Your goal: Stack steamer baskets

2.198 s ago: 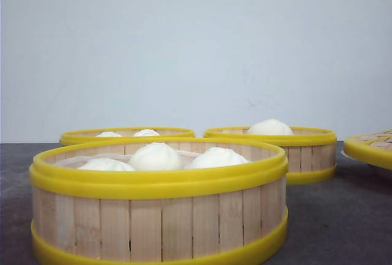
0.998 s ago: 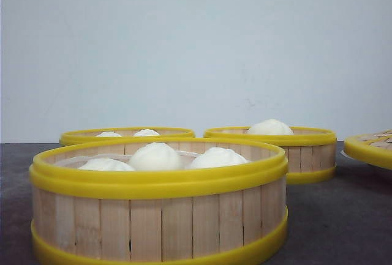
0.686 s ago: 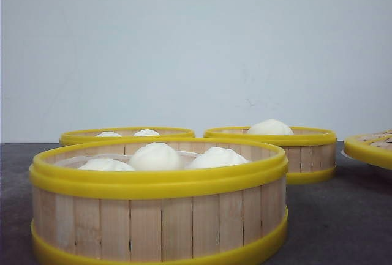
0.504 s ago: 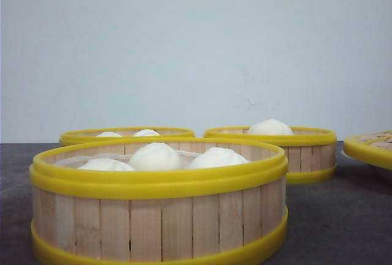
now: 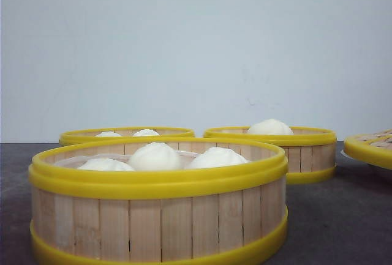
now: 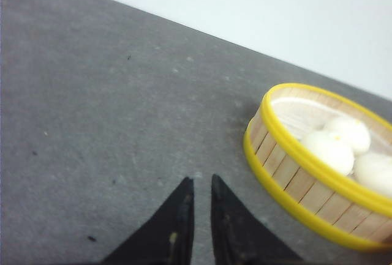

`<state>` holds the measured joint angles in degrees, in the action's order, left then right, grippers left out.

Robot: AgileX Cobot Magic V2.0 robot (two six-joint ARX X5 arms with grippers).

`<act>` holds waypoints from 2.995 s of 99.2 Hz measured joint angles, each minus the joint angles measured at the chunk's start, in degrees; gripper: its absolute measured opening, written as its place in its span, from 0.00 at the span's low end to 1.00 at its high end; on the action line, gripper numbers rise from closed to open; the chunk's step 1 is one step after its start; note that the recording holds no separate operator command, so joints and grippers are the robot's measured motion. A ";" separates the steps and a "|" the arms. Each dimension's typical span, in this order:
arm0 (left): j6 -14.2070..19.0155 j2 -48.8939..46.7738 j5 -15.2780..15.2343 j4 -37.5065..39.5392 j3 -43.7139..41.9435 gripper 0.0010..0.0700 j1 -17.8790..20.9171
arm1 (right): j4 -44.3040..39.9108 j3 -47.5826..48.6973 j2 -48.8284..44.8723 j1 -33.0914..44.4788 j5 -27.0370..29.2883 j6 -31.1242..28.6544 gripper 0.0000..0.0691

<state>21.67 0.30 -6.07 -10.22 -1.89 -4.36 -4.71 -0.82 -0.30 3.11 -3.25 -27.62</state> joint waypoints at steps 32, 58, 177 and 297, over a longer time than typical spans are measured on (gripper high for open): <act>5.64 1.57 -0.02 3.82 -4.46 0.02 0.00 | 1.55 -6.14 -1.60 0.00 1.97 -9.97 0.01; 6.19 13.35 0.00 4.04 -19.65 0.02 0.00 | -1.51 -25.33 -18.58 0.00 -1.27 -4.20 0.01; -4.81 78.27 10.78 -16.68 -63.12 0.66 -3.04 | -11.34 -42.64 -33.88 -5.05 -2.99 14.36 0.59; -5.57 106.03 12.33 -21.62 -74.12 0.15 -4.26 | -10.93 -42.64 -36.87 -6.38 -2.93 14.36 0.59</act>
<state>16.10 106.32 6.26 -31.83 -76.01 -8.62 -15.64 -43.46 -37.17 -3.27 -6.17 -13.26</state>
